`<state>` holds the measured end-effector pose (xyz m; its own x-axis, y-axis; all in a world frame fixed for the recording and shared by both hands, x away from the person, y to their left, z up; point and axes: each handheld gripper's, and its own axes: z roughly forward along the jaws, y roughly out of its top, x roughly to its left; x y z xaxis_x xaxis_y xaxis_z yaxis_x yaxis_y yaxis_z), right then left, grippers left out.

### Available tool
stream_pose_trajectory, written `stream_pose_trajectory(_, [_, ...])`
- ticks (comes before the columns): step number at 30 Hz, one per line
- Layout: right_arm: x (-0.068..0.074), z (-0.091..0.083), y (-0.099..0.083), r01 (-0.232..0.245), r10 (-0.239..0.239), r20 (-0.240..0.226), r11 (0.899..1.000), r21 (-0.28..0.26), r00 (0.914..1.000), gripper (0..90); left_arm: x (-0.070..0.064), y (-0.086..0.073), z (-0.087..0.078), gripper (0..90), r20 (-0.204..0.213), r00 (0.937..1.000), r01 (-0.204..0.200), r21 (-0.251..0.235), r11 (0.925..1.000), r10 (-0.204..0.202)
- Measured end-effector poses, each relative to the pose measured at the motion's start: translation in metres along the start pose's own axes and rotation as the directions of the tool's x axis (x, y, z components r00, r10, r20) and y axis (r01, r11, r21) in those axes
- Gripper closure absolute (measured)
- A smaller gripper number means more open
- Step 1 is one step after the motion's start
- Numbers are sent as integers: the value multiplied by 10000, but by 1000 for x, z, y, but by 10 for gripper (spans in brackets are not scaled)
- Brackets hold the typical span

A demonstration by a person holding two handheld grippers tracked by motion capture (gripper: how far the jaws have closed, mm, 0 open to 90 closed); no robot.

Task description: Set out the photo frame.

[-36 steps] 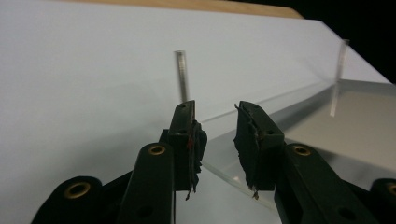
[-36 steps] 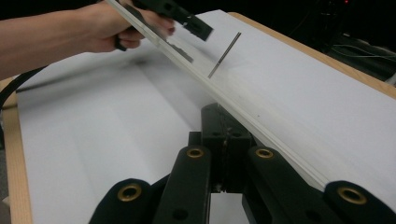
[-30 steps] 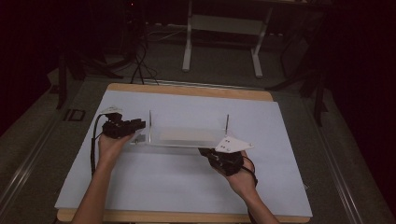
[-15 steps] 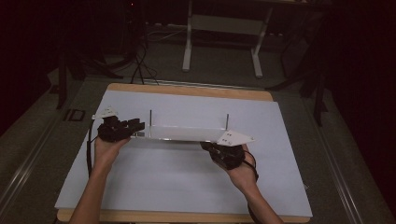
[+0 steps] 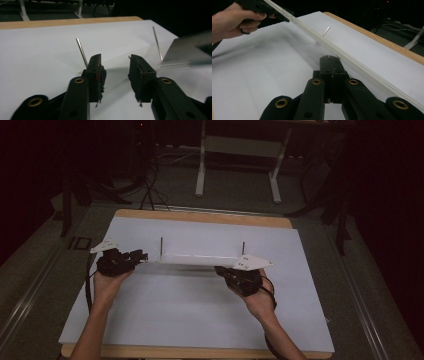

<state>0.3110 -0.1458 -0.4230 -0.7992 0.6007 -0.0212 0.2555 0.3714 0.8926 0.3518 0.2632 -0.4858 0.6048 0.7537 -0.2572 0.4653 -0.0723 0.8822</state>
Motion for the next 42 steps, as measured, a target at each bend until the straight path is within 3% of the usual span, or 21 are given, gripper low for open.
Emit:
stream_pose_trajectory(4, [-3, 1, 3, -39, 39, 25, 10000, -7, 10000, 900, -5, -1, 2, 661, -100, 9989, -449, 223, 9987, 452])
stream_pose_trajectory(10, [-5, 3, 6, -173, 173, 13, 9998, -71, 9998, 900, -4, -1, 0, 627, 60, 9986, -517, 75, 9986, 516])
stream_pose_trajectory(14, [-7, 4, 8, -201, 201, 26, 9998, -82, 9998, 900, -11, -1, 8, 602, -32, 9934, -1140, 584, 9918, 1144])
stream_pose_trajectory(21, [-12, 7, 9, -426, 426, -11, 9991, -35, 9991, 900, -23, 8, 21, 558, -273, 9838, -1752, 680, 9822, 1773])
stream_pose_trajectory(33, [-19, 8, 12, -505, 505, 77, 9987, -9, 9987, 900, -26, 18, 31, 455, -358, 9737, -2236, 370, 9740, 2249])
stream_pose_trajectory(42, [-25, 7, 16, -603, 604, 193, 9982, -73, 9980, 900, -25, 21, 34, 453, -438, 9727, -2274, 200, 9736, 2280])
